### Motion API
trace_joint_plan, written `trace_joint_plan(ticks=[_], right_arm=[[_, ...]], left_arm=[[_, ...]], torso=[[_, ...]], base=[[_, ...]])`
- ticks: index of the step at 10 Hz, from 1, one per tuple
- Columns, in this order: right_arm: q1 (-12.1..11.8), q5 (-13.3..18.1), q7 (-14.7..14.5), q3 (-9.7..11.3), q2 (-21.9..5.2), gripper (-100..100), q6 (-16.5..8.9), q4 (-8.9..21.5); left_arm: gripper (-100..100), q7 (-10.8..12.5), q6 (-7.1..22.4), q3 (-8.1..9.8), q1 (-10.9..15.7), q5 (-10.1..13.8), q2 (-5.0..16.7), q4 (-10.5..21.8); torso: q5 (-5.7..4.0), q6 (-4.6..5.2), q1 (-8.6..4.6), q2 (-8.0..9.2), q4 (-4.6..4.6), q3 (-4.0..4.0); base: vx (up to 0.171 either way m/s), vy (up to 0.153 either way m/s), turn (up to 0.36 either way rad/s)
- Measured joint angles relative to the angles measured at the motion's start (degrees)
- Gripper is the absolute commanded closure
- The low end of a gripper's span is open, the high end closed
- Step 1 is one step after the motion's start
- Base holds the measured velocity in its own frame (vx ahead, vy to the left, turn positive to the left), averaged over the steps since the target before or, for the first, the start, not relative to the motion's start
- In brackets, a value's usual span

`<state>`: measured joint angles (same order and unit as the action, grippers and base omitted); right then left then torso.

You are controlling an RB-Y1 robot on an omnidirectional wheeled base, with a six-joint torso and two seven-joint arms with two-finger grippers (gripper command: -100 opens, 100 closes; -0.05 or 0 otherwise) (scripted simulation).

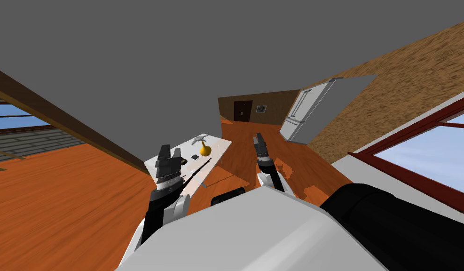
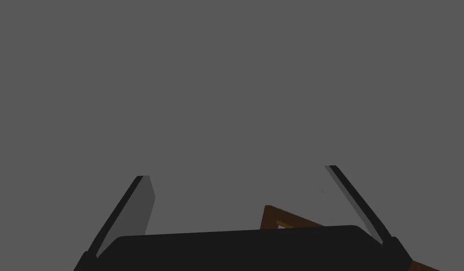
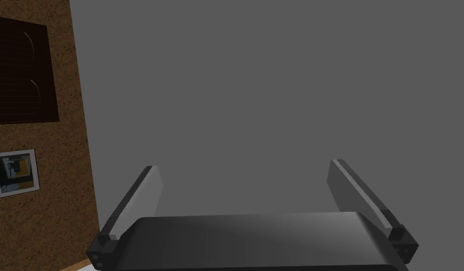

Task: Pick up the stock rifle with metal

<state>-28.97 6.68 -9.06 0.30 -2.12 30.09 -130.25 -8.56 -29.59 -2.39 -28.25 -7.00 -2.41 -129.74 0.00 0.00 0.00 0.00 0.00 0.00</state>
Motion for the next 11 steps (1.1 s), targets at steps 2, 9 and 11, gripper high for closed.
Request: trace_joint_plan(ticks=[2, 9, 11], right_arm=[[0.0, 0.0, 0.0, 0.0, 0.0, 0, 0.0, 0.0], [0.0, 0.0, 0.0, 0.0, 0.0, 0, 0.0, 0.0], [0.0, 0.0, 0.0, 0.0, 0.0, 0, 0.0, 0.0]], left_arm=[[-100, 0.3, 0.3, 0.02, 0.1, 0.1, 2.7, 0.5], [-100, 4.9, 4.8, 0.96, 3.1, 1.8, 10.9, 6.6], [-100, 6.9, 6.9, 1.82, 4.7, 2.7, 11.9, 9.1]], torso=[[-0.03, 0.00, -0.13, -0.03, -0.01, -0.02], [-0.18, 0.01, -0.79, -0.20, -0.05, -0.12], [-0.15, 0.00, -0.62, -0.18, -0.04, -0.11]], base=[[0.010, -0.055, 0.018], [0.034, -0.150, 0.033], [0.032, -0.155, 0.049]])
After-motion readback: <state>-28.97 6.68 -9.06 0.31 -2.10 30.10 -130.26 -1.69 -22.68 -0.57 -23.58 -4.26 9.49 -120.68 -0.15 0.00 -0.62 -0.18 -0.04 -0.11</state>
